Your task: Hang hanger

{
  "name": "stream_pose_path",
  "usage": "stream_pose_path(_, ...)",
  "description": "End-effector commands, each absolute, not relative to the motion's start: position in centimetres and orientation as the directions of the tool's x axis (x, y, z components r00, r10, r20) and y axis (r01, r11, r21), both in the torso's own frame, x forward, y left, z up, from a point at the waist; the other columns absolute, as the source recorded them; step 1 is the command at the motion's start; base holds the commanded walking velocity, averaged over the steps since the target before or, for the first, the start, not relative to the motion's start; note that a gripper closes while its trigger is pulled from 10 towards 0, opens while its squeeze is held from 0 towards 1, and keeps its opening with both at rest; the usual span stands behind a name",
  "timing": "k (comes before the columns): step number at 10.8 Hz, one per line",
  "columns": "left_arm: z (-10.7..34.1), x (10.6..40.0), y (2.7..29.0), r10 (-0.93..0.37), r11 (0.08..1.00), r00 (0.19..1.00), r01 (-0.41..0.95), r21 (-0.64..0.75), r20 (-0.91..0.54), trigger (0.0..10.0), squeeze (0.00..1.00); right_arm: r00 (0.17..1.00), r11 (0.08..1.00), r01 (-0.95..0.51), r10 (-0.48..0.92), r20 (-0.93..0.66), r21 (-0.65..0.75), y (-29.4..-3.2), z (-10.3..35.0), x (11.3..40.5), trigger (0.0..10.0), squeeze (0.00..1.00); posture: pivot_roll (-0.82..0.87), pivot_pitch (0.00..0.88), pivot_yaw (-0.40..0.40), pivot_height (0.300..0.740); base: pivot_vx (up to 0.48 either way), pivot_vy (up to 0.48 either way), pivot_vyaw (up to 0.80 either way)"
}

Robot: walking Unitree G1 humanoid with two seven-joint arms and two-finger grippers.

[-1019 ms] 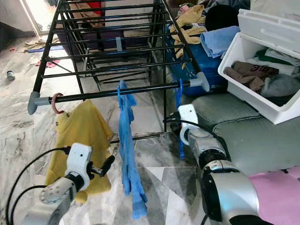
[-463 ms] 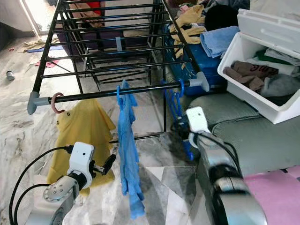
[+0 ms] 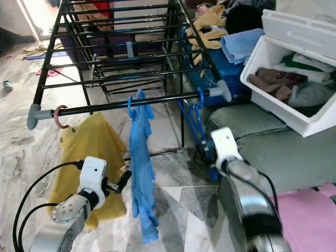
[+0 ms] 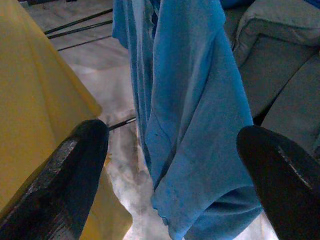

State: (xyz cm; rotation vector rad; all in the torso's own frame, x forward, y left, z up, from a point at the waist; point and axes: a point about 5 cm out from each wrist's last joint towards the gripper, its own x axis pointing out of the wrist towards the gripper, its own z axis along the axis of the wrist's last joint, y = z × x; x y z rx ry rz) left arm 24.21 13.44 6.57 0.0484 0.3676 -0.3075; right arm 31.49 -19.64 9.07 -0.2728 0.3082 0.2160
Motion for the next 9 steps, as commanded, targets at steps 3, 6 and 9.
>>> stream_pose_path(3, 7.2, 24.2, 13.6, -0.26, 0.961, 0.915, 0.276, 0.006, -0.309, 10.0, 0.0, 0.973, 0.95, -0.162, 0.108, -0.205, -0.267, -20.8, 11.1, 30.1, 10.0, 1.0, 0.01, 0.055, -0.008, 0.74, 0.0, 0.0, 0.0)
stream_pose_path(6, 7.1, 24.5, 13.9, -0.242, 0.966, 0.925, 0.259, 0.017, -0.294, 10.0, 0.0, 0.991, 0.975, -0.08, 0.056, -0.121, -0.206, -18.8, 10.7, 27.2, 10.0, 1.0, 0.01, 0.05, -0.003, 0.74, 0.0, 0.0, 0.0)
stream_pose_path(9, 7.4, 25.0, 14.0, -0.222, 0.969, 0.94, 0.242, 0.044, -0.26, 10.0, 0.0, 0.994, 0.981, -0.086, 0.073, -0.077, -0.176, -17.3, 11.0, 26.2, 10.0, 1.0, 0.0, 0.04, -0.004, 0.74, 0.0, 0.0, 0.0)
